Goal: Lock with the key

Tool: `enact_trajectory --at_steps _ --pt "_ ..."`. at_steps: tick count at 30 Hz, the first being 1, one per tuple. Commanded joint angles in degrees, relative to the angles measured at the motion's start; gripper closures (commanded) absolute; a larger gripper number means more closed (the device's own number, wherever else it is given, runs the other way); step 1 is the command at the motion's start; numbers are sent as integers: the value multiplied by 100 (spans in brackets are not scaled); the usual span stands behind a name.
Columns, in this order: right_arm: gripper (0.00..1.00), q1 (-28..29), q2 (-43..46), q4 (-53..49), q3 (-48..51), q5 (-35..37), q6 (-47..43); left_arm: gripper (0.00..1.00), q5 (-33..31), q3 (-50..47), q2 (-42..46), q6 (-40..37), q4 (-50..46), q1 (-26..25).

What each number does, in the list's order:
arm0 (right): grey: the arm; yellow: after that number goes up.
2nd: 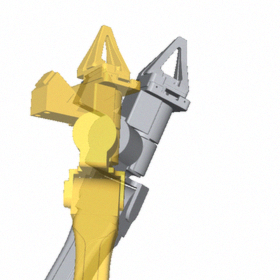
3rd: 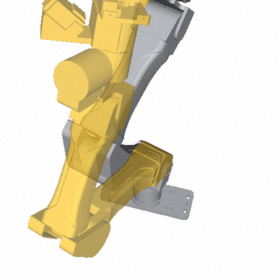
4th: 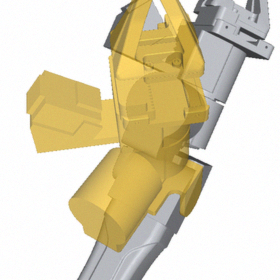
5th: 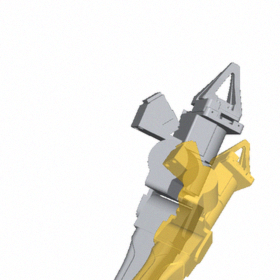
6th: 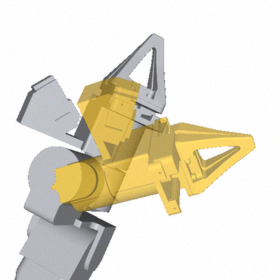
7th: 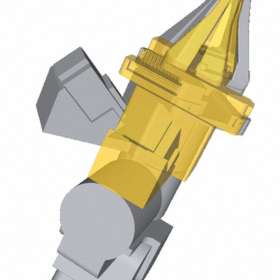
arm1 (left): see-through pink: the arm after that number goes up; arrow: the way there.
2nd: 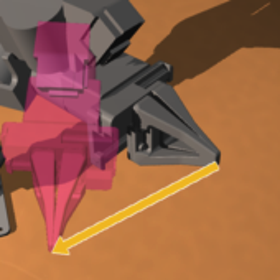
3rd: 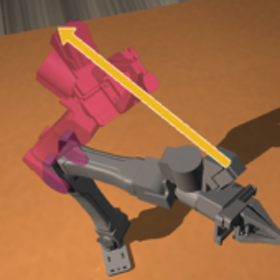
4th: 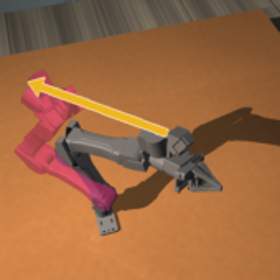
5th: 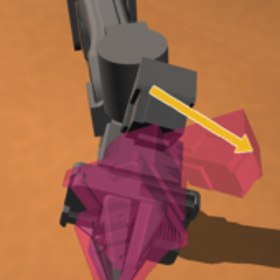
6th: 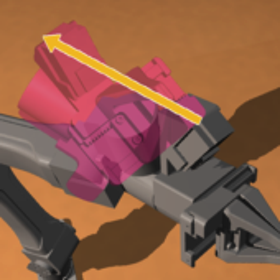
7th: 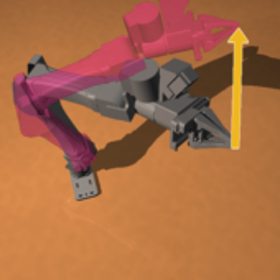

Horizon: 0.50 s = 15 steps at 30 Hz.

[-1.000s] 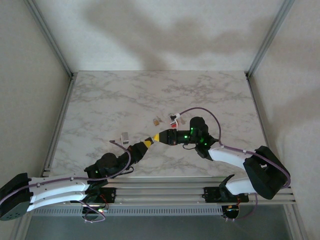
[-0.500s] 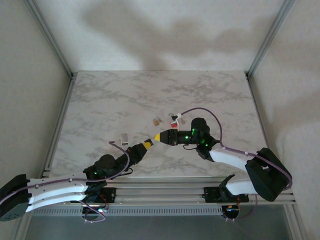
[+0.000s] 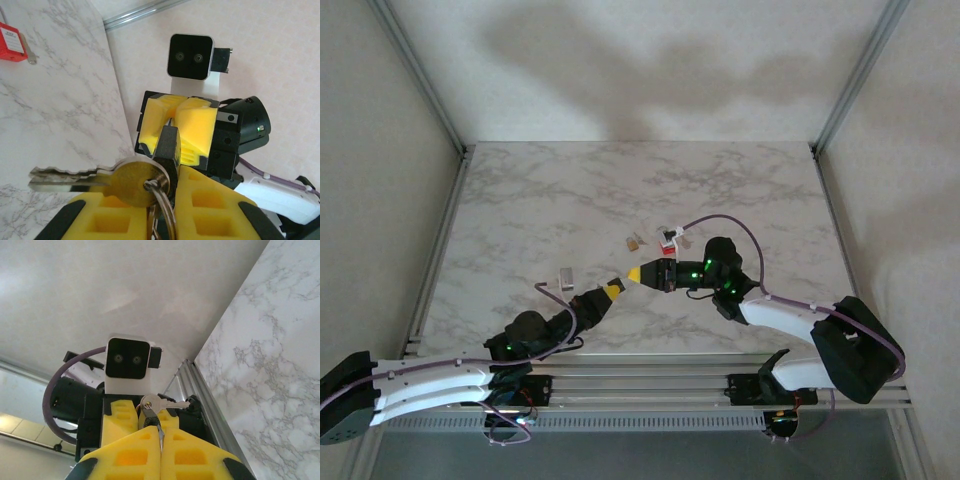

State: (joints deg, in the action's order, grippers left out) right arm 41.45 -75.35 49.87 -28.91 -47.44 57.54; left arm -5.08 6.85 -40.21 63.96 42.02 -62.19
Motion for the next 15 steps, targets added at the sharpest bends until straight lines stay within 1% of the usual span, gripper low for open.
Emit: enact_trajectory --at_steps 1,11,12,15 --pt "100 12 127 292 104 -85 19 100 199 -85 167 -256 629 -57" --pt "100 104 56 397 28 -287 -83 100 523 -46 -59 -380 1009 -60" --pt "100 260 63 407 30 -316 -115 100 536 -31 -75 -391 1014 -58" --pt "100 325 97 374 9 -377 -197 100 604 -17 -133 -411 1118 -63"
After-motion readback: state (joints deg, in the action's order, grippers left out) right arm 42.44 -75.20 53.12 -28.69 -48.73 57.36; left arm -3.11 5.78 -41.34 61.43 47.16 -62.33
